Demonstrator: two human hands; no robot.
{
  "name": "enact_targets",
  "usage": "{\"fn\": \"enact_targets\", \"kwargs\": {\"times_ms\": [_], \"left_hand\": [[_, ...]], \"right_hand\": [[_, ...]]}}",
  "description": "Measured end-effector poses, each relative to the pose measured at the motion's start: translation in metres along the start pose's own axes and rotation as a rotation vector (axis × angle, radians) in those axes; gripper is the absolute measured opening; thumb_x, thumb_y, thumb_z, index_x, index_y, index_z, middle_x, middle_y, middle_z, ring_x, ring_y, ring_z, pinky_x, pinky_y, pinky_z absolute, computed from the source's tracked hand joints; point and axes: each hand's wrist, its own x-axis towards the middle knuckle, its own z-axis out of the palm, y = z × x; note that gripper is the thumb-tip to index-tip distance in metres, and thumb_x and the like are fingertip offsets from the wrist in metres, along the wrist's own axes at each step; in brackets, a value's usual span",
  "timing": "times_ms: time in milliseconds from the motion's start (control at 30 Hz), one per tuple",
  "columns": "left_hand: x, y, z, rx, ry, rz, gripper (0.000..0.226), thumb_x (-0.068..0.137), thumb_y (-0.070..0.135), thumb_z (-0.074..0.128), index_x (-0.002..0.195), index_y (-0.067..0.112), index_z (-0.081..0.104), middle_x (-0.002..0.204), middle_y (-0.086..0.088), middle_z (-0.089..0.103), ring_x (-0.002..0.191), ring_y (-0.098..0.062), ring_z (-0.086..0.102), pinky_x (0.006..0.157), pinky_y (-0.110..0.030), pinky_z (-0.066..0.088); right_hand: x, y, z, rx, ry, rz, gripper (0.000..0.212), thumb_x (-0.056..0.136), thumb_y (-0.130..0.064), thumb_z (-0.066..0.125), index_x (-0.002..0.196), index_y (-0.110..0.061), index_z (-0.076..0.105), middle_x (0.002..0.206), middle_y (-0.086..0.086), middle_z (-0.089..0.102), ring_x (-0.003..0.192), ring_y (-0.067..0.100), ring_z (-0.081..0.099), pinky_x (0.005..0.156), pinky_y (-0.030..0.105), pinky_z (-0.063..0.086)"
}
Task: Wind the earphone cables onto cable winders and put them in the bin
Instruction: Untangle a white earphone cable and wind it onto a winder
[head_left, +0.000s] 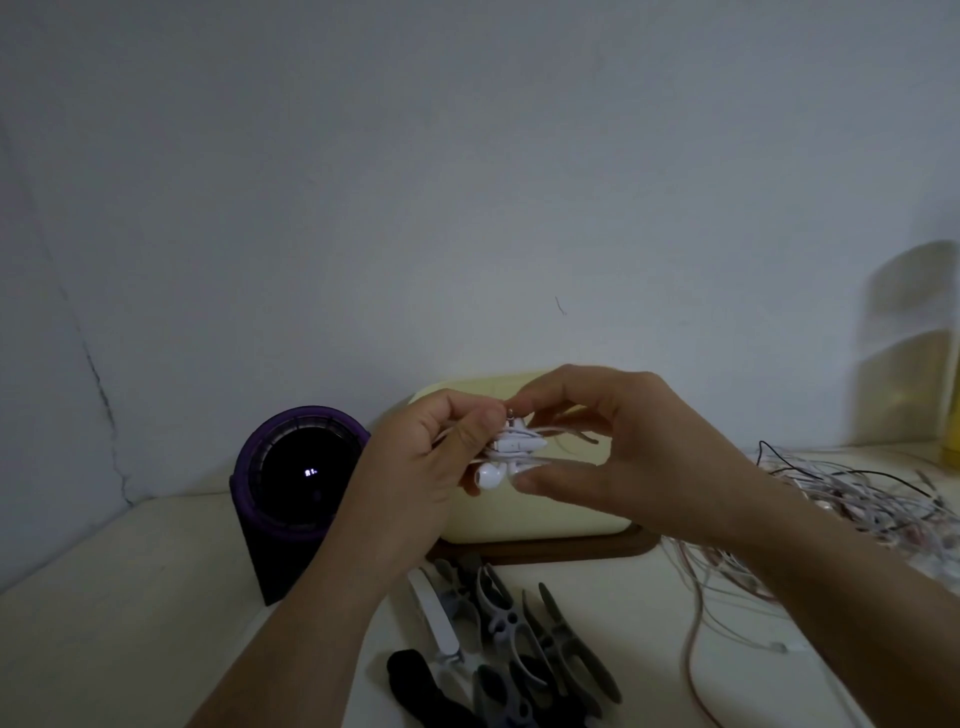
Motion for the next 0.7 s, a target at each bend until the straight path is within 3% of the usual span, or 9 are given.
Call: {"fn": "enact_targets", "kwargs": {"times_ms": [133, 333, 567, 700], "left_hand": [[-0.001, 0.000, 0.004, 0.001, 0.056, 0.032, 0.032, 0.071, 0.049, 0.052, 0.083, 0.025, 0.068, 0.074, 0.011, 0.073, 0.065, -0.003, 0.064, 0.060, -0.016, 0.052], [-0.003, 0.003, 0.006, 0.025, 0.117, 0.069, 0.032, 0.075, 0.046, 0.049, 0.081, 0.020, 0.069, 0.076, 0.007, 0.072, 0.062, 0.000, 0.062, 0.055, -0.010, 0.047], [-0.005, 0.007, 0.006, 0.041, 0.082, 0.088, 0.030, 0.077, 0.045, 0.047, 0.078, 0.022, 0.067, 0.063, 0.017, 0.068, 0.058, 0.005, 0.059, 0.051, -0.007, 0.041], [-0.006, 0.008, 0.008, 0.038, 0.075, 0.110, 0.029, 0.077, 0.045, 0.047, 0.081, 0.023, 0.065, 0.068, 0.017, 0.069, 0.060, 0.004, 0.060, 0.053, -0.010, 0.045]], "right_hand": [[0.001, -0.002, -0.001, 0.088, -0.025, 0.036, 0.036, 0.073, -0.027, 0.079, 0.106, -0.028, 0.067, 0.099, -0.011, 0.070, 0.099, 0.002, 0.064, 0.095, 0.022, 0.049], [0.002, 0.002, -0.001, 0.069, -0.066, 0.040, 0.042, 0.075, -0.017, 0.079, 0.113, -0.028, 0.066, 0.101, -0.019, 0.067, 0.099, -0.003, 0.062, 0.085, 0.014, 0.050], [0.002, -0.004, -0.013, 0.062, -0.112, 0.058, 0.038, 0.072, -0.020, 0.078, 0.108, -0.030, 0.070, 0.098, -0.014, 0.072, 0.090, 0.006, 0.068, 0.086, 0.024, 0.054], [0.000, -0.006, -0.016, 0.103, -0.113, 0.072, 0.034, 0.066, -0.030, 0.077, 0.099, -0.032, 0.071, 0.092, -0.011, 0.074, 0.085, 0.011, 0.070, 0.087, 0.033, 0.055]]}}
